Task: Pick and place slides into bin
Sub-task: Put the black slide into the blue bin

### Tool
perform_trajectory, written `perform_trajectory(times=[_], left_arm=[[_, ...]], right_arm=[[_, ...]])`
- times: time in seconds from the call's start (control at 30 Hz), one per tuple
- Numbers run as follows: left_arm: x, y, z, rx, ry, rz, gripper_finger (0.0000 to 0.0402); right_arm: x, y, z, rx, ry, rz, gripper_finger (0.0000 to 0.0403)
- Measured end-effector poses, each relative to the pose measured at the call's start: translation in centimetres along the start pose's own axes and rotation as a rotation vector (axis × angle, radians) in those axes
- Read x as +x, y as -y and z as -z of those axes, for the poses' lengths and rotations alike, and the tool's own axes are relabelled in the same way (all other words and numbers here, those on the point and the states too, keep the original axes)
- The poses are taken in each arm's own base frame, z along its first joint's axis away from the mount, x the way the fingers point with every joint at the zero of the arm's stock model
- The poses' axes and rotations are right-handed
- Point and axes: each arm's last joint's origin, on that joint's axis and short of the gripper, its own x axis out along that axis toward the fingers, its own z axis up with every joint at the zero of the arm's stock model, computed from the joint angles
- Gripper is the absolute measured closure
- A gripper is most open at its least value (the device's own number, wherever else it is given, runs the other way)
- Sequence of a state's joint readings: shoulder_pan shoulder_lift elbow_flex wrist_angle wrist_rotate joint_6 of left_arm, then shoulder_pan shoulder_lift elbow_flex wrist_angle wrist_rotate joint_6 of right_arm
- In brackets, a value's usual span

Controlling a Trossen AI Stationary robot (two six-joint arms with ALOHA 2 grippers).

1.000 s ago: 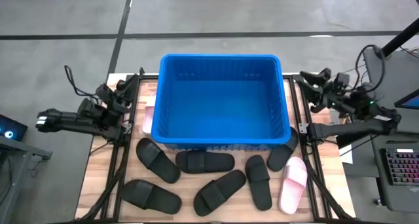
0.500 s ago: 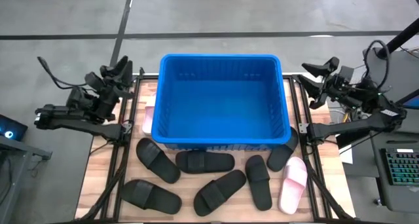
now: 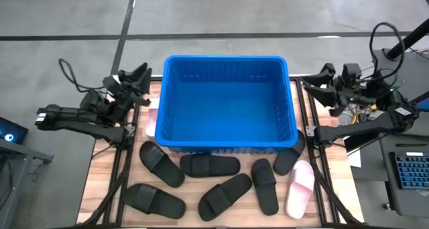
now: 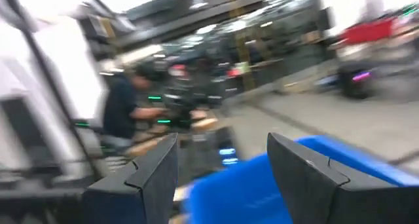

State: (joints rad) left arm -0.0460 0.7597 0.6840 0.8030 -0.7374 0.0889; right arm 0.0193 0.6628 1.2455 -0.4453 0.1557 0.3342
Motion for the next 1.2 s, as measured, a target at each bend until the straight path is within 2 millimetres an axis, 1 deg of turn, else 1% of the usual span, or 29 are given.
perform_trajectory(times=[0.1,0.17,0.23,0.33,0.4,0.5,0.63,0.73,0.87,1.07,1.2], left_arm=[[0.0,0.0,0.2,0.013,-0.009,0.002,0.0222],[-0.1,0.0,0.3,0.019,-0.015,0.004,0.0222],[-0.2,-0.1,-0.1,0.01,-0.005,0.004,0.0222],[-0.4,-0.4,-0.3,0.028,-0.029,0.012,0.0222],[-0.7,-0.5,-0.3,0.05,-0.058,0.039,0.0222],[-1.1,-0.9,-0.4,0.093,-0.108,0.067,0.0222],[-1.7,-1.5,-0.5,0.139,-0.163,0.07,0.0222],[-2.0,-1.7,-0.3,0.137,-0.185,0.071,0.0222],[-2.4,-1.9,0.5,0.066,-0.205,0.08,0.0222],[-3.0,-2.0,0.5,0.032,-0.223,0.205,0.0222],[-3.2,-2.2,0.5,0.041,-0.245,0.235,0.0222]], right_arm=[[1.2,-0.9,-0.9,0.084,0.005,-0.12,0.0183],[2.4,-1.4,-1.3,0.089,0.005,-0.187,0.0183],[3.5,-1.8,-1.5,0.084,-0.017,-0.225,0.0183],[5.2,-2.1,-1.5,0.07,-0.082,-0.205,0.0183],[6.1,-2.1,-1.1,0.088,-0.169,-0.167,0.0183],[7.1,-2.2,-0.9,0.175,-0.276,-0.112,0.0183],[8.7,-2.5,-0.8,0.299,-0.339,-0.066,0.0183],[10.2,-3.0,0.0,0.357,-0.394,-0.056,0.0183],[11.4,-4.1,1.5,0.421,-0.509,-0.049,0.0183],[12.9,-6.5,4.9,0.547,-0.706,-0.017,0.0183],[14.0,-8.4,7.1,0.674,-0.803,0.026,0.0183]])
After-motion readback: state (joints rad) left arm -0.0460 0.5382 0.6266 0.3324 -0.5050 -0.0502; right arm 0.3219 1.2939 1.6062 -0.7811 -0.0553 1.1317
